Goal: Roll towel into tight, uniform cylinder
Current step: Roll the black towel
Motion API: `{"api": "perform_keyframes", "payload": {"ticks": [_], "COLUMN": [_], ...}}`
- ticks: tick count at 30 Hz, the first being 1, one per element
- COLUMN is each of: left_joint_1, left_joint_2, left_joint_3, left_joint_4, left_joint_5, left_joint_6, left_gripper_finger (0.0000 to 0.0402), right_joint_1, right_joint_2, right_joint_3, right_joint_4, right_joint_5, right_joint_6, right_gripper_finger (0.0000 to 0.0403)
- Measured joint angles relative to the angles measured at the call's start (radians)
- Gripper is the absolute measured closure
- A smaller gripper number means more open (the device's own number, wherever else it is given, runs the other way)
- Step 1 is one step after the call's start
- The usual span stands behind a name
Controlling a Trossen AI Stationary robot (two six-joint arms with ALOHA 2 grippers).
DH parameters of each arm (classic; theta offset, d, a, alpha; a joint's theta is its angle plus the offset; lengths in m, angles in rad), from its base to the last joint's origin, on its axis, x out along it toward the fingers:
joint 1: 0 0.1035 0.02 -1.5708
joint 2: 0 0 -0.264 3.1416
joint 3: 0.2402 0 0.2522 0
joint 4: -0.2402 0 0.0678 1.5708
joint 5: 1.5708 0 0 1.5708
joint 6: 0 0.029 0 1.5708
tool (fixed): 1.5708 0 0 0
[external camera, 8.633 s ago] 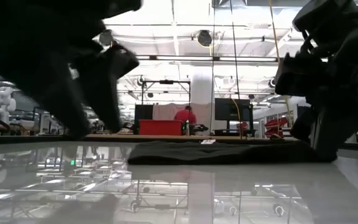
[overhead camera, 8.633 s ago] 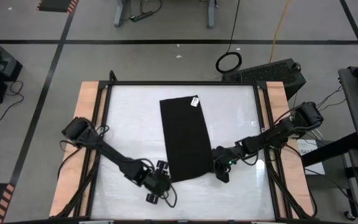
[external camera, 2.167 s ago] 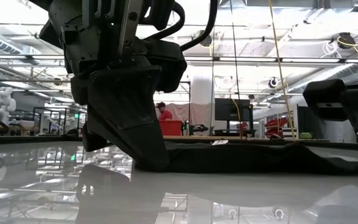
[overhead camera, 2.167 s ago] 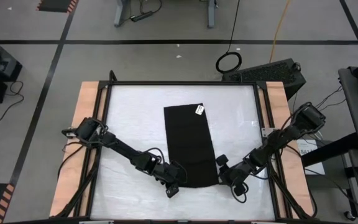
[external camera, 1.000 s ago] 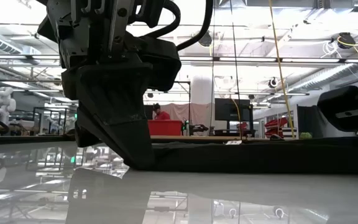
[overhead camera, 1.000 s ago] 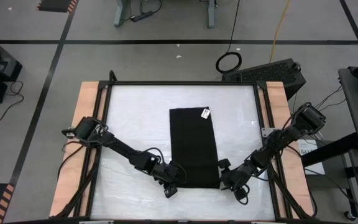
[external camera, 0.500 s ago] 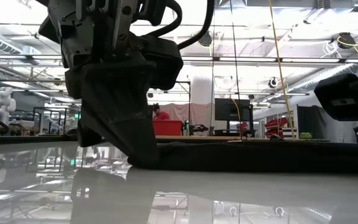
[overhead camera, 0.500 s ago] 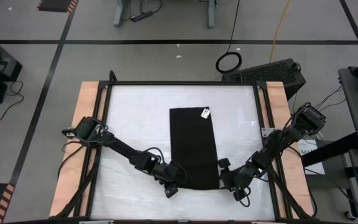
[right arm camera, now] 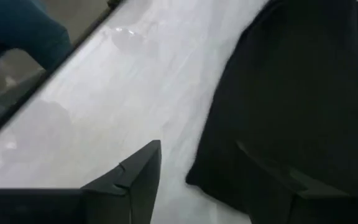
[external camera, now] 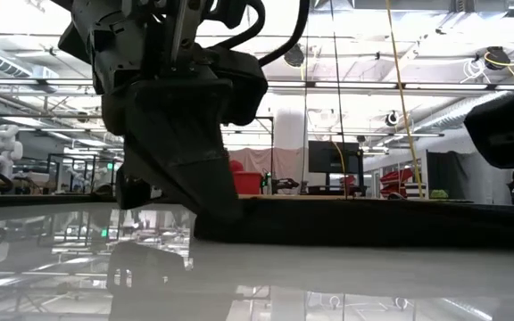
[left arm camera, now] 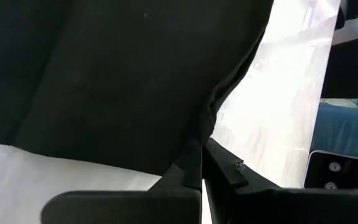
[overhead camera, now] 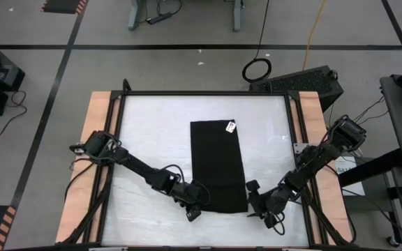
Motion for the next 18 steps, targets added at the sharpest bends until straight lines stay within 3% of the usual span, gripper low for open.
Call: {"api": "perform_keyframes", "payload": {"ticks": [4,12,18], "left_joint_1": [0.003,0.008,0.006], "left_joint_2": [-0.008,-0.022,-0.022], "left_joint_3": [0.0,-0.003,-0.011], "left_joint_4": [-0.001,-0.002,-0.011], "left_joint_5": [-0.016,-0.064,-0.071], "left_joint_6": [0.0,-0.009,-0.028], "left_gripper_finger": [0.04,0.04,0.04], "right_joint_1": [0.001,0.001,0.013], "right_joint_2": [0.0,0.044,0.074], "right_joint_3": [0.0,0.0,0.001], "right_joint_4": [-0.059,-0.017,0.056], "right_joint_5": [0.028,0.008,-0.013], "right_joint_6": [0.008,0.027,0.091], "right_gripper_finger": [0.0221,0.0258,0.0253]}}
